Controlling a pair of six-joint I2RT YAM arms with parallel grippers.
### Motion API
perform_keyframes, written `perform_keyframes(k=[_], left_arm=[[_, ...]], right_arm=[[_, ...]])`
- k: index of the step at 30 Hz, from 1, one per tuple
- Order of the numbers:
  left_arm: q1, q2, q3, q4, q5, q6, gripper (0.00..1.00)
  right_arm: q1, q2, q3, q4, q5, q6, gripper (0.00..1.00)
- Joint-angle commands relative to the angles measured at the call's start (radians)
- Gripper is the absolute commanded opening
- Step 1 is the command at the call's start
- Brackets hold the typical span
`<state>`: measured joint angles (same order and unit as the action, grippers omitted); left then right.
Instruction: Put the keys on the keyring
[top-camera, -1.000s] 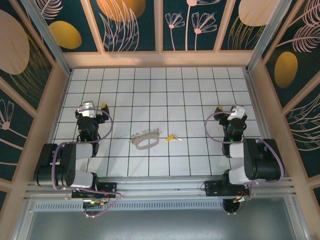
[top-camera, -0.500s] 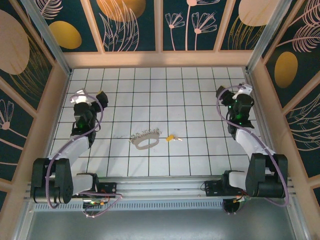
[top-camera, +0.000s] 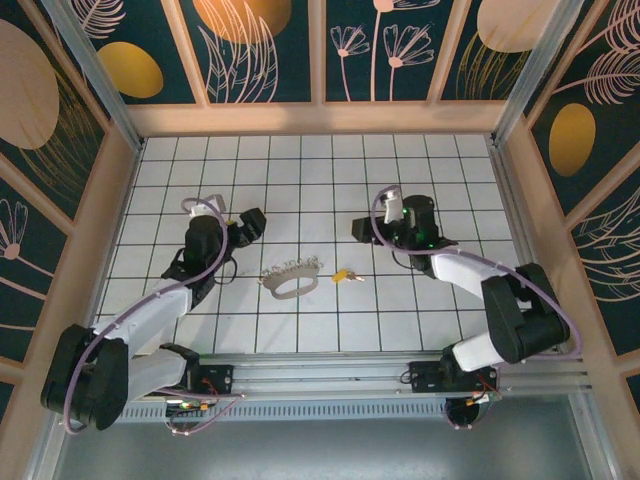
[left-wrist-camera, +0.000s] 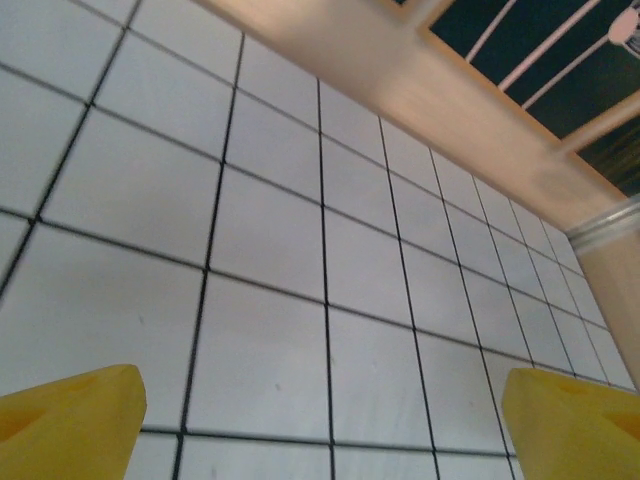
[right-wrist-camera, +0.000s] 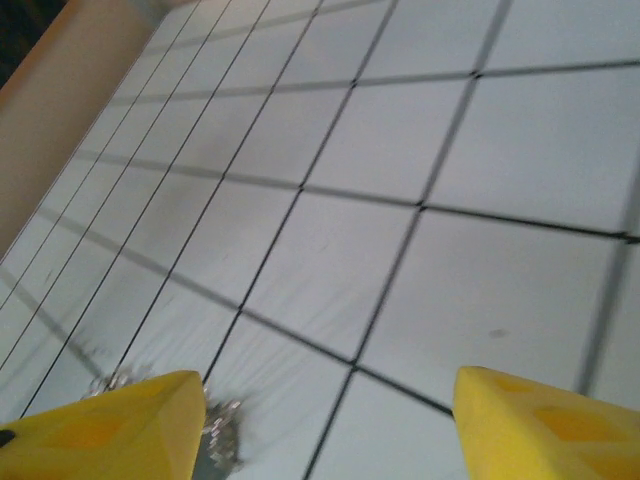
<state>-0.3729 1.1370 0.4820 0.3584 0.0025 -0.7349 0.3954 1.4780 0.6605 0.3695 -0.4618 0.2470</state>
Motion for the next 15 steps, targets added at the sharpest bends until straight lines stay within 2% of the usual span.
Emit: perform_keyframes(k=[1, 6, 15], left_arm=[[-0.043, -0.029, -0.048, -0.053, -0.002, -0.092, 0.92], [-0.089, -0.005, -0.082, -0.021, 0.012, -0.135, 0.92], [-0.135, 0.062, -0.087, 0.041, 0.031, -0.170, 0.92]], right_arm=[[0.043, 0.070, 0.048, 0.032, -0.114, -0.055, 0.62], [0.083, 0.172, 0.063, 0.068, -0.190, -0.083, 0.53], [0.146, 0.279, 0.085, 0.056, -0.192, -0.125, 0.50]])
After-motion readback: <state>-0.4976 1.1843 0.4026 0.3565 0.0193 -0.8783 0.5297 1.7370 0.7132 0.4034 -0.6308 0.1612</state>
